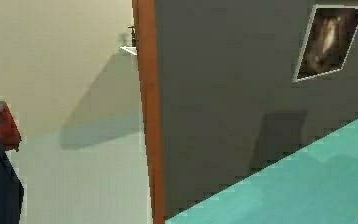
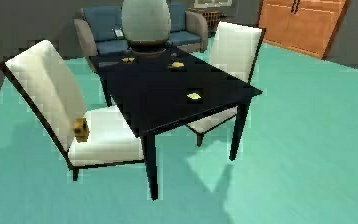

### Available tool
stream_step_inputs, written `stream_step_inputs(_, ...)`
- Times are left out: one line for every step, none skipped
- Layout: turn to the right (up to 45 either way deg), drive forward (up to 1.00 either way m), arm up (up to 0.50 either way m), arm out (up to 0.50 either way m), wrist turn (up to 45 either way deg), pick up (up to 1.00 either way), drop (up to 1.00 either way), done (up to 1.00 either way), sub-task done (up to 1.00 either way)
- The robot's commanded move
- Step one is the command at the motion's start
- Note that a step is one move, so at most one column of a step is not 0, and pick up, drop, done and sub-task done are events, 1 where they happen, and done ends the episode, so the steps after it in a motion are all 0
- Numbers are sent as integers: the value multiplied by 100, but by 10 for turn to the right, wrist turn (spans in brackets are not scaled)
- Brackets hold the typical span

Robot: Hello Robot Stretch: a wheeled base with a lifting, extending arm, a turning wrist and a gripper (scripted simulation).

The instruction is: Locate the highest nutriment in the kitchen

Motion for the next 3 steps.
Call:
stream_step_inputs(-180, 0, 0, 0, 0, 0, 0, 0, 0)
stream_step_inputs(0, 90, 0, 0, 0, 0, 0, 0, 0)
stream_step_inputs(-120, 0, 0, 0, 0, 0, 0, 0, 0)
